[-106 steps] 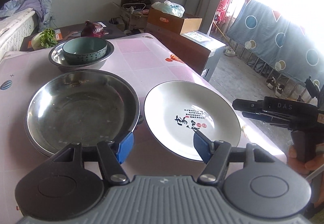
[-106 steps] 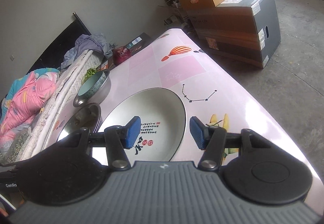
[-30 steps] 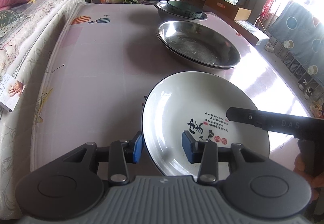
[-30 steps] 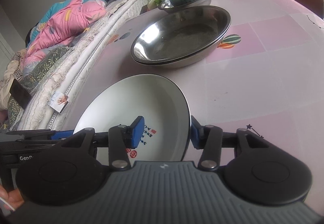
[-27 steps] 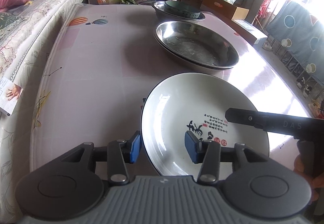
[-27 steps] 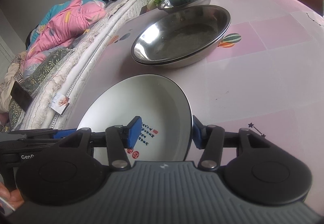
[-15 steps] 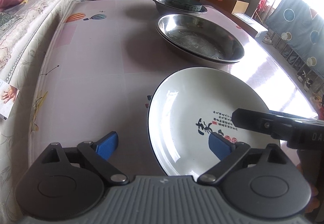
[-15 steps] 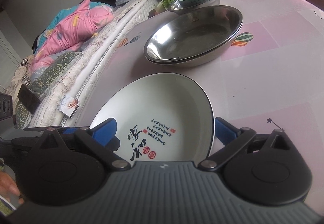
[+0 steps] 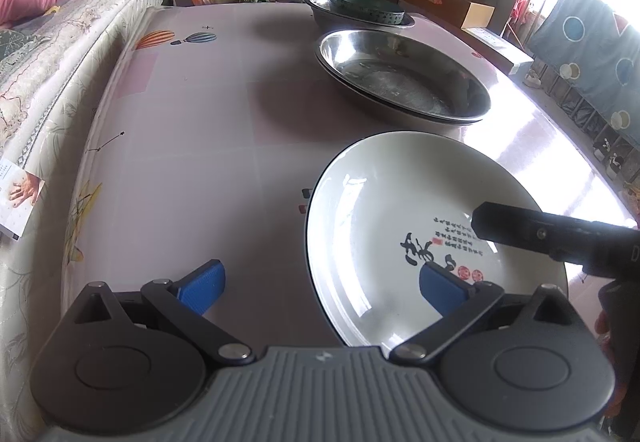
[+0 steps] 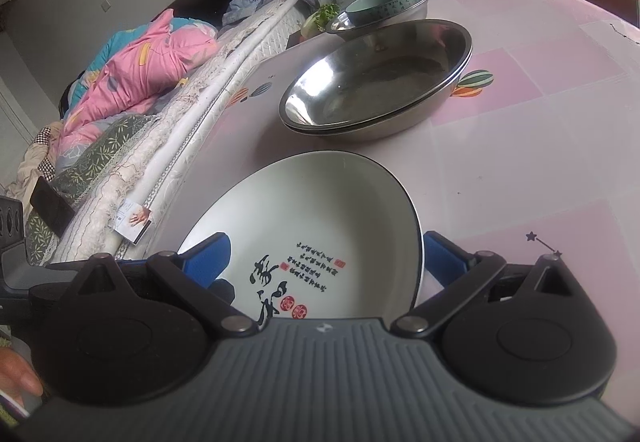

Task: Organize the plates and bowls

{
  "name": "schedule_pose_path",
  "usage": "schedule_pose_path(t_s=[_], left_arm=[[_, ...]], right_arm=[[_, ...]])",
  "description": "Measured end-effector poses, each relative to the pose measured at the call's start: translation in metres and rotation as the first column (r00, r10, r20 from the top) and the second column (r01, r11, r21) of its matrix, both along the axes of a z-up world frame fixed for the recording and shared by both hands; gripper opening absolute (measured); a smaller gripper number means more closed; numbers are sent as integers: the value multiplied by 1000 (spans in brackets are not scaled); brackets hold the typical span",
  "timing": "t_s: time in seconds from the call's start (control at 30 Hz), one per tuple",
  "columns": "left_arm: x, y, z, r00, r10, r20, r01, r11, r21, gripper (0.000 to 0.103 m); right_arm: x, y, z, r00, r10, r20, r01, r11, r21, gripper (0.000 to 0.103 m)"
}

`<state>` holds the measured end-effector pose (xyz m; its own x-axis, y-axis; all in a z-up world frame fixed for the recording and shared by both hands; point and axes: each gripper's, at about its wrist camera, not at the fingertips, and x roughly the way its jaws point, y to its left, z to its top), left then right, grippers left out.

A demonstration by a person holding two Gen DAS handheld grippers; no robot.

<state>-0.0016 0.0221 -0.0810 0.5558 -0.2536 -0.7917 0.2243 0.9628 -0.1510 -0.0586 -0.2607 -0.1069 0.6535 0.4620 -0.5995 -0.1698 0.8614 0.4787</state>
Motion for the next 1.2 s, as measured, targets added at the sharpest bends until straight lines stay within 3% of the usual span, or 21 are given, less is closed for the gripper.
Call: schedule_pose_path(t_s=[0.17,0.5,0.73,0.87,1.2], left_arm=[[0,1,0,1000,7,-6,-7,1000,-15,103],[2,2,0,1000,11,-7,-11,1000,-10,103],[2,2,0,1000,11,-9,-11,1000,-9,103],[3,1,0,1000,-6,-10,6,1000,5,103],[1,7,0,999,-40,-9,40,999,-17,103]], right_arm=[[2,-1,1,1000,25,-8,-25,1000,-3,102],[6,-31,-7,999,-12,-49,21,979,204,102],[9,-31,-9,999,12,-53,0,975,223,102],[9,-37,-13,998,22,-58,-5,957,289,102],[8,-27,-8,999,21,-37,-12,974,227,102]])
